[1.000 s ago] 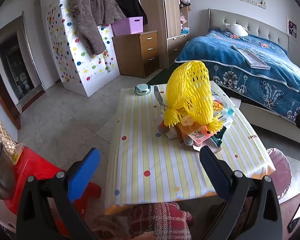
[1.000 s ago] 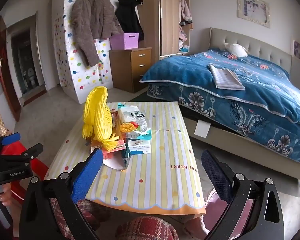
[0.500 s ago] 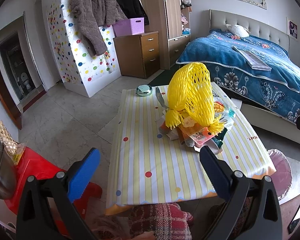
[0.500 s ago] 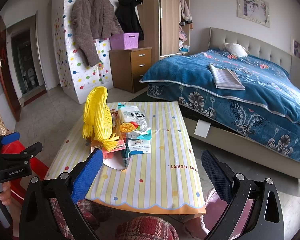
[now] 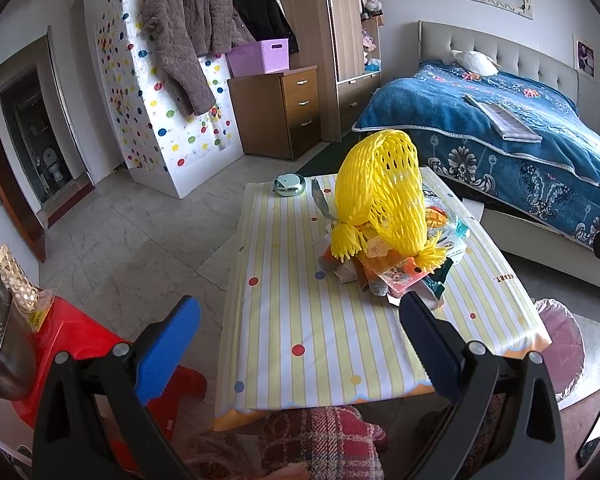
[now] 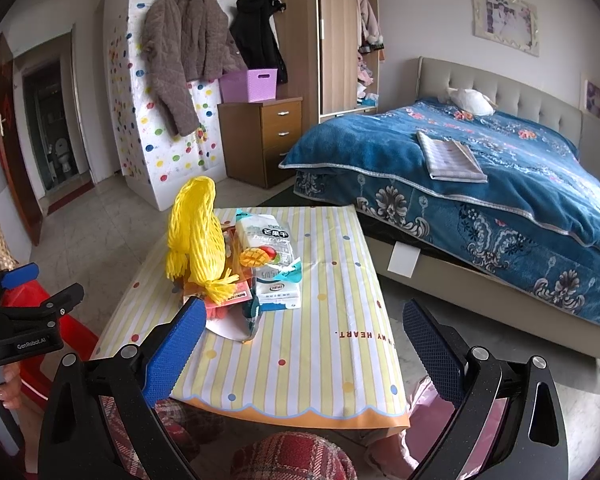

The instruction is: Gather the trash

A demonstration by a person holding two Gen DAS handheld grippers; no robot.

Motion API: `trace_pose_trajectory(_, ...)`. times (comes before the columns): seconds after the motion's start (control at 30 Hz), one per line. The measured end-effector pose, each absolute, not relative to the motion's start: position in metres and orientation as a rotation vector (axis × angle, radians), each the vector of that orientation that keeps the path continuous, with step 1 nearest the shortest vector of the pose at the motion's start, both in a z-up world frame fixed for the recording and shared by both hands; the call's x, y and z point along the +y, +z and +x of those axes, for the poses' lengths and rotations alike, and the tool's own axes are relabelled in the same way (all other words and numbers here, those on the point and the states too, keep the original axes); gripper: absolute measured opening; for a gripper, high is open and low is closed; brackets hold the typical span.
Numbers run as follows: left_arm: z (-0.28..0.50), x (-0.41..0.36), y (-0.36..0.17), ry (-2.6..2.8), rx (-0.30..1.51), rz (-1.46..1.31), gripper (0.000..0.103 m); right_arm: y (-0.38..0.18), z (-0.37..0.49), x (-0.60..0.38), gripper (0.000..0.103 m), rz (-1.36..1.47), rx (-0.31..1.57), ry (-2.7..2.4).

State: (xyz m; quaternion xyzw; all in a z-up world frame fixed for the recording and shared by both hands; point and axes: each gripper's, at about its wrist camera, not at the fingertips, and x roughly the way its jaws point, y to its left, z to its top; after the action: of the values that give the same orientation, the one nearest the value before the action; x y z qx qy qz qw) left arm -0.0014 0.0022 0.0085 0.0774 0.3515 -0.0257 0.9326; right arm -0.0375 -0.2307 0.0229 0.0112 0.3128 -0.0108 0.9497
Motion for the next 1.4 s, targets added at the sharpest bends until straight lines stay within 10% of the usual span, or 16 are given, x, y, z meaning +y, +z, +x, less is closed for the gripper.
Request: trace_pose_trajectory(1.4,-0.0050,0.0024,0.0043,-0.045,0.735,0.157,0.096,0.0251,-0.0400,-0.2318,0.098,0.026,0.639,-0.026)
